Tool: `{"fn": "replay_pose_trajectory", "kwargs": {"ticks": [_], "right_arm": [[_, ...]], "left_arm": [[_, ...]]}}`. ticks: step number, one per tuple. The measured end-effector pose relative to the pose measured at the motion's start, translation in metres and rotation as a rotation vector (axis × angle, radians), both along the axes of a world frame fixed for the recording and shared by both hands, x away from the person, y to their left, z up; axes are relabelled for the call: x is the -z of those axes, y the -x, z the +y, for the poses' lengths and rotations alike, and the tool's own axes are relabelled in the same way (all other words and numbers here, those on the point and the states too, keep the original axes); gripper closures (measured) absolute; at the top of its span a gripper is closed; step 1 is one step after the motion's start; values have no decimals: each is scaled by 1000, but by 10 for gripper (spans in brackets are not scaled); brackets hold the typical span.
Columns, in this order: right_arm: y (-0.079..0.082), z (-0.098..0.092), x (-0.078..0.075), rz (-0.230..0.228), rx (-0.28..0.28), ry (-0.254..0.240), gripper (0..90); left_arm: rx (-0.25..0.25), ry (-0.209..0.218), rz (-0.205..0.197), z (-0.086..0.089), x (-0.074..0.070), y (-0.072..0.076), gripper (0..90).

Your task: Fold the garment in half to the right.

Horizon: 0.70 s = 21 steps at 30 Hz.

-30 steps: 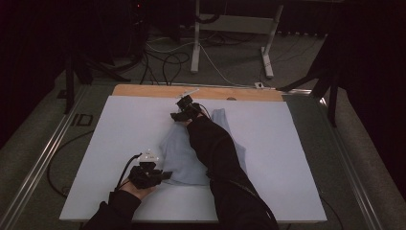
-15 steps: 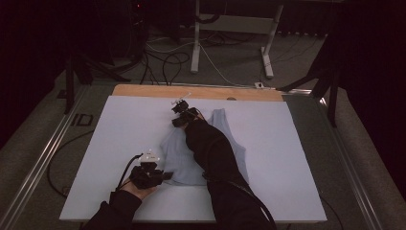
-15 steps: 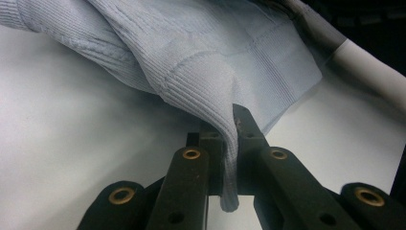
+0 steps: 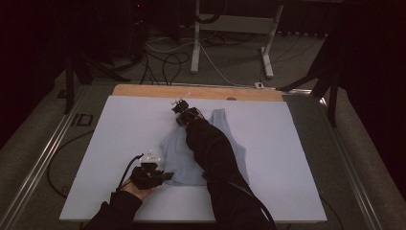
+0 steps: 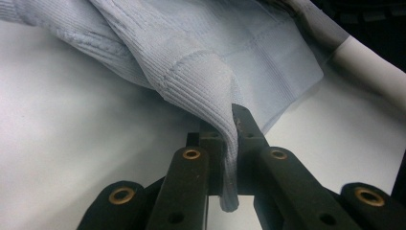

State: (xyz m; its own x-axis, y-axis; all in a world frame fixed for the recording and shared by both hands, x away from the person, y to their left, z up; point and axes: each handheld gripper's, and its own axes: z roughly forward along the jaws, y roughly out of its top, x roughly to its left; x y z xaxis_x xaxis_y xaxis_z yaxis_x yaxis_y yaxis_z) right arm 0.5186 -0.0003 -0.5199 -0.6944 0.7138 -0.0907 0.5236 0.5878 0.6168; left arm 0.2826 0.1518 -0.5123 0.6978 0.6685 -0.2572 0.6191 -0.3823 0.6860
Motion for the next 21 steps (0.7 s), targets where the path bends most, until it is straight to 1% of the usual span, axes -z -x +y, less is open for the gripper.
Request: {"fn": "replay_pose_trajectory", "kwargs": {"ticks": [2,5,7,8,9,11,12,16,17,21], "right_arm": [[0,-1,0,5,4,-6,839],[2,-2,-3,4,-18,11,852],[3,-3,-5,-10,-23,6,854],[4,-6,-11,-25,-18,-18,856],[4,-7,-14,-31,-14,-25,856],[5,-8,-16,-35,-19,-23,856],[5,-9,-19,-44,-18,-22,857],[7,-15,-27,-59,-16,-32,858],[7,-15,-27,-59,-16,-32,858],[10,-21,-35,-63,-12,-57,857]], "left_arm": [[-2,3,5,1,1,-1,865],[-1,5,5,1,0,-2,865],[2,7,4,1,0,-2,865],[1,9,4,0,-1,-2,865],[0,10,3,0,-1,-1,865],[4,8,-1,-1,-2,-1,865],[5,7,-1,-1,-3,-1,865],[10,16,-6,-3,-7,0,865],[16,13,-11,-3,-8,0,865],[23,28,-8,-7,-14,-1,865]]}}
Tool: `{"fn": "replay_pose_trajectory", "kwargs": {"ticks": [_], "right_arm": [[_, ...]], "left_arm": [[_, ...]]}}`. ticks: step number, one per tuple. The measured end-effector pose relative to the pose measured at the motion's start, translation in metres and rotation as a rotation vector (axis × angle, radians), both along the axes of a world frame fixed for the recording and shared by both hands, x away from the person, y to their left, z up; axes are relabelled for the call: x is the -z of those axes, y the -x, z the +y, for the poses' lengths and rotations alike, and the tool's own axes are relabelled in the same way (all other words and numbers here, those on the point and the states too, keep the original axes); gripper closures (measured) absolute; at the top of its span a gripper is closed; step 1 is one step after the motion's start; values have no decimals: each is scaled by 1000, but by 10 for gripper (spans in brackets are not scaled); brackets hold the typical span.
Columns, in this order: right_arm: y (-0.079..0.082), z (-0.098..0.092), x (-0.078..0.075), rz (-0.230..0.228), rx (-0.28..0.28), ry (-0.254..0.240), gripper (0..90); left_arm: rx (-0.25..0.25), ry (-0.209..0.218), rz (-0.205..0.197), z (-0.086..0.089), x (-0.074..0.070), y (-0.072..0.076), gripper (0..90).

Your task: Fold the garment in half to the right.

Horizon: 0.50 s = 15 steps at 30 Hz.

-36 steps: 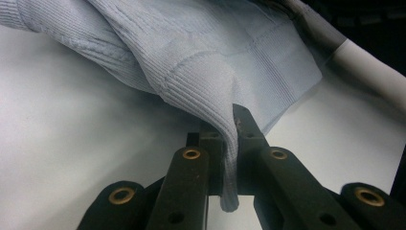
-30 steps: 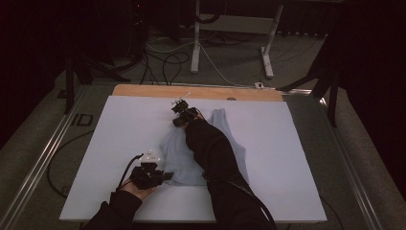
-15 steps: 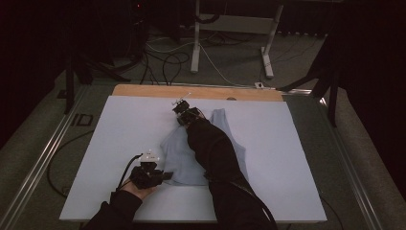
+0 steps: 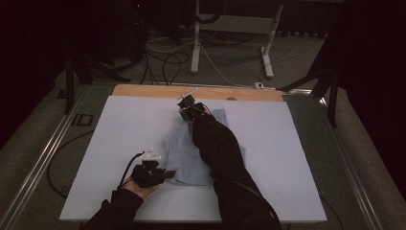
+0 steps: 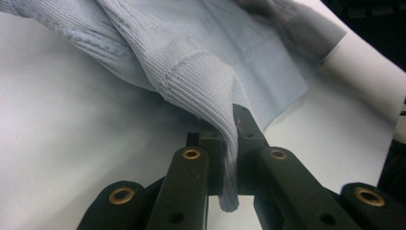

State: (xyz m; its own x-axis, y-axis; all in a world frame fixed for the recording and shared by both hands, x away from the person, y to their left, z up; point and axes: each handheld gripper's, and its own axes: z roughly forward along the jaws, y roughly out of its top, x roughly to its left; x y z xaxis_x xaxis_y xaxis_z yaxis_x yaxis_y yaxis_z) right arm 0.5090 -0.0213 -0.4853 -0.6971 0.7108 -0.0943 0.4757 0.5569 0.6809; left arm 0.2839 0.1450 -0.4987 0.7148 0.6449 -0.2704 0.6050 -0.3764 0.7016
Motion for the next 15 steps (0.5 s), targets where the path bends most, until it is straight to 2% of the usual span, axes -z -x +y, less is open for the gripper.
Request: {"fn": "replay_pose_trajectory", "kwargs": {"ticks": [2,4,10,15], "right_arm": [[1,-3,-5,-9,0,-1,857],[3,-7,-13,-17,-5,-26,857],[7,-15,-23,-40,-3,-31,857],[9,-26,-29,-35,-3,-60,857]], "left_arm": [[12,-5,-6,-3,-3,0,865],[21,-6,-12,-7,-7,2,865],[50,-16,-33,-16,-19,3,865],[74,-22,-45,-27,-26,5,865]]}}
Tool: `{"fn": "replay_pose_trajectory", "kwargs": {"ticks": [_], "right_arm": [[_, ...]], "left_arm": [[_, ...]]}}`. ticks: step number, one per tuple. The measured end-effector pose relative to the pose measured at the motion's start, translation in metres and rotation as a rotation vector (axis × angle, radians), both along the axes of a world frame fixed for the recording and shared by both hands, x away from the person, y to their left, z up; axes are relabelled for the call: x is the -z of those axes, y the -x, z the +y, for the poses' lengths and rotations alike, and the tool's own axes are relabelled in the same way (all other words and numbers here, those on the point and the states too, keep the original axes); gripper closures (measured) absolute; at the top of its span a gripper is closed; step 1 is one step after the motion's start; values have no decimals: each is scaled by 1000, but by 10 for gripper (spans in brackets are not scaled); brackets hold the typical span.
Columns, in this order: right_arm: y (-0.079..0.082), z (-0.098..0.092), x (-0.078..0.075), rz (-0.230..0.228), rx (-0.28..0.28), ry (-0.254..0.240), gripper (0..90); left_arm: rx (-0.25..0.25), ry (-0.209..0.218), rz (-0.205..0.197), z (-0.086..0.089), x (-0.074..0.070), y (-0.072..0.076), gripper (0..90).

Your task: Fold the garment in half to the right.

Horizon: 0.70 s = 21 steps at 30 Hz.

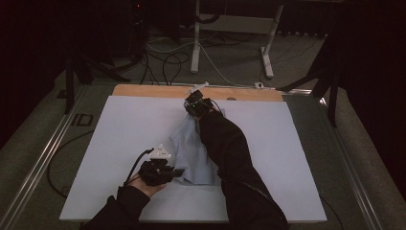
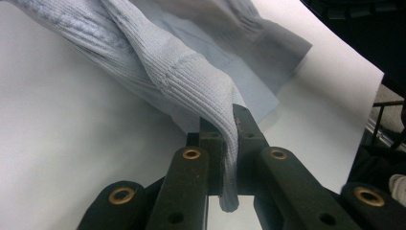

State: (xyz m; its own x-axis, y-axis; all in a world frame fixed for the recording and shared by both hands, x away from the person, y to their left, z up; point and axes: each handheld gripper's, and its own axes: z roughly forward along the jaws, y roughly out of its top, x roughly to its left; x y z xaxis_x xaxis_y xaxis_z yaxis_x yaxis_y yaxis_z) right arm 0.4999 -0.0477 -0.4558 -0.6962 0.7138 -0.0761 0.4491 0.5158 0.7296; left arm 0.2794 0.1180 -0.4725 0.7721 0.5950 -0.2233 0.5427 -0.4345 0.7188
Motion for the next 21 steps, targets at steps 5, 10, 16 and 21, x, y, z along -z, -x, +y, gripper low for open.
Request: {"fn": "replay_pose_trajectory", "kwargs": {"ticks": [5,10,16,21], "right_arm": [[3,-13,-6,-17,7,-12,856],[6,-29,-11,-24,9,-27,856],[7,-48,-11,-19,20,-51,855],[7,-60,-12,-19,21,-59,855]], "left_arm": [[28,-7,-10,-13,-5,0,865],[48,-5,-18,-26,-9,0,865],[74,0,-25,-44,-10,-3,865],[97,1,-28,-62,-11,-5,865]]}}
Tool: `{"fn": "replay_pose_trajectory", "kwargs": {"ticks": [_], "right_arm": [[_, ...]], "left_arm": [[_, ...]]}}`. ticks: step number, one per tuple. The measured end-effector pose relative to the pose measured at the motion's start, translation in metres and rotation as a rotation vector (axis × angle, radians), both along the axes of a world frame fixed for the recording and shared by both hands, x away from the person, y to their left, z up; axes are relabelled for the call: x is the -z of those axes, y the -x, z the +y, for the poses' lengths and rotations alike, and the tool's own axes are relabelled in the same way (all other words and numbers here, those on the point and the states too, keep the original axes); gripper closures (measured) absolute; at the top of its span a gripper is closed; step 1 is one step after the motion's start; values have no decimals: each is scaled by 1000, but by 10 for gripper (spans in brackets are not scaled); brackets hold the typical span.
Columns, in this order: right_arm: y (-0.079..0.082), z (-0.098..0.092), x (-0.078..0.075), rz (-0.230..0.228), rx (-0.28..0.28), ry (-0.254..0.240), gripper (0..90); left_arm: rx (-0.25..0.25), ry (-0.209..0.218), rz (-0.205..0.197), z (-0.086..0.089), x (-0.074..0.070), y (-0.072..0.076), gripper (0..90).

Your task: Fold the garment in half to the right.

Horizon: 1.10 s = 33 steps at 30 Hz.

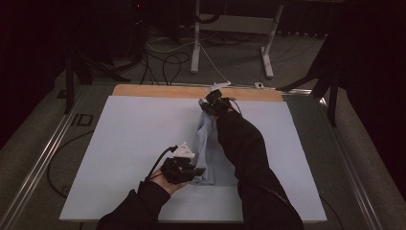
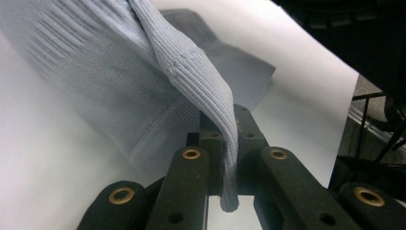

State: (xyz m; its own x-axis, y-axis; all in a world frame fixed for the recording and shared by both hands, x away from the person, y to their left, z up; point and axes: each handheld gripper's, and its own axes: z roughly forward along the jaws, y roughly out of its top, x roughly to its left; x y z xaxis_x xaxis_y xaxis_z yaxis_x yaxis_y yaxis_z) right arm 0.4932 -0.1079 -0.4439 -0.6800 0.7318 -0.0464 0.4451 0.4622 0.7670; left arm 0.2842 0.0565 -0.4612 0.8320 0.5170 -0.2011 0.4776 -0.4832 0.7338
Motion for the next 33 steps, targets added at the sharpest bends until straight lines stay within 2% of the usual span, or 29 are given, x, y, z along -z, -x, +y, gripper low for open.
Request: {"fn": "replay_pose_trajectory", "kwargs": {"ticks": [17,19,20,23,33], "right_arm": [[-1,-32,11,3,9,-11,854],[-2,-34,16,3,0,22,854],[-2,-35,18,2,-3,23,854],[-4,-40,24,14,5,0,853],[-8,-55,43,33,25,-11,851]], "left_arm": [[38,-13,17,-42,9,-9,865],[39,-17,19,-47,11,-10,865],[36,-16,21,-50,12,-10,865],[32,-20,26,-56,16,-11,865],[20,-52,18,-75,31,-14,865]]}}
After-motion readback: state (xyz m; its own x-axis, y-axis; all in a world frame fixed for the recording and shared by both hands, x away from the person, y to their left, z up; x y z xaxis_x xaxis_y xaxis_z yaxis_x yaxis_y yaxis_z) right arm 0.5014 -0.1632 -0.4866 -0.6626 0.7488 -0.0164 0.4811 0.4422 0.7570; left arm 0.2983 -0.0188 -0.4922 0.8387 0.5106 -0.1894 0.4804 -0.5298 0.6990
